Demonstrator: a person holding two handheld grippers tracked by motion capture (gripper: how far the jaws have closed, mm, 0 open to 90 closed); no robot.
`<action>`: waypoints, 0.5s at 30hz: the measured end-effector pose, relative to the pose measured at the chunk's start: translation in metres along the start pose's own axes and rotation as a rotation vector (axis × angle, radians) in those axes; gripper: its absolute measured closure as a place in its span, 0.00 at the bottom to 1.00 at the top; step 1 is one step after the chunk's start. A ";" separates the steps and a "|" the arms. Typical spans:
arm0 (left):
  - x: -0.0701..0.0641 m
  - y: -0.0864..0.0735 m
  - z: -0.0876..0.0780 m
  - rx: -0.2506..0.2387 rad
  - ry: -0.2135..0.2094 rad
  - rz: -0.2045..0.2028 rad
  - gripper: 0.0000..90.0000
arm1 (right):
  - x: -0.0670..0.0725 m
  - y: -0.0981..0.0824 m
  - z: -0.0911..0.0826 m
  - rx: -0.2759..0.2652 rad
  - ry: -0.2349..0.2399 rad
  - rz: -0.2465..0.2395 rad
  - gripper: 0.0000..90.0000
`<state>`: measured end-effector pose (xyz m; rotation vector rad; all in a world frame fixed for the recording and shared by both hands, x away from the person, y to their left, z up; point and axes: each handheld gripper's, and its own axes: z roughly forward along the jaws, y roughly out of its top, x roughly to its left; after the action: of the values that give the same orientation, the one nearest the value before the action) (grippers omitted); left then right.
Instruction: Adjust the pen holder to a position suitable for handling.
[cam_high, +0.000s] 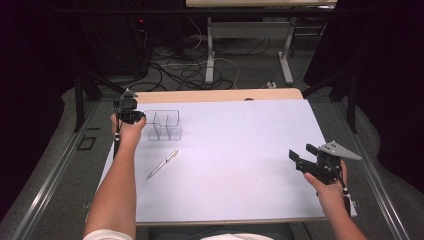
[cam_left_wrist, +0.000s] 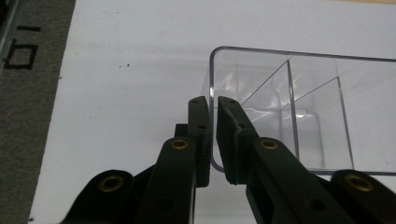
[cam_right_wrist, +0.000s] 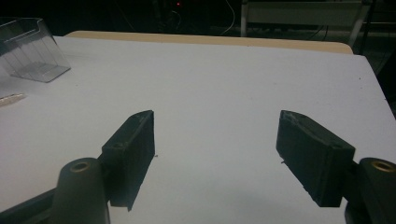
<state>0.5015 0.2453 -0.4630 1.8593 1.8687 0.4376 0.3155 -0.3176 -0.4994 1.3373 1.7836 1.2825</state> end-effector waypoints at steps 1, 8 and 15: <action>-0.001 0.000 0.000 0.000 0.009 0.001 0.94 | 0.000 0.000 0.000 0.000 0.000 0.000 0.31; -0.001 0.000 0.000 0.003 0.020 0.006 0.98 | -0.001 0.000 -0.001 0.003 -0.008 0.011 0.31; -0.003 0.000 -0.001 0.012 0.022 -0.007 0.98 | 0.000 0.000 0.000 0.003 -0.005 0.010 0.31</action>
<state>0.5004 0.2419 -0.4619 1.8623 1.8953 0.4476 0.3155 -0.3177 -0.4993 1.3515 1.7788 1.2809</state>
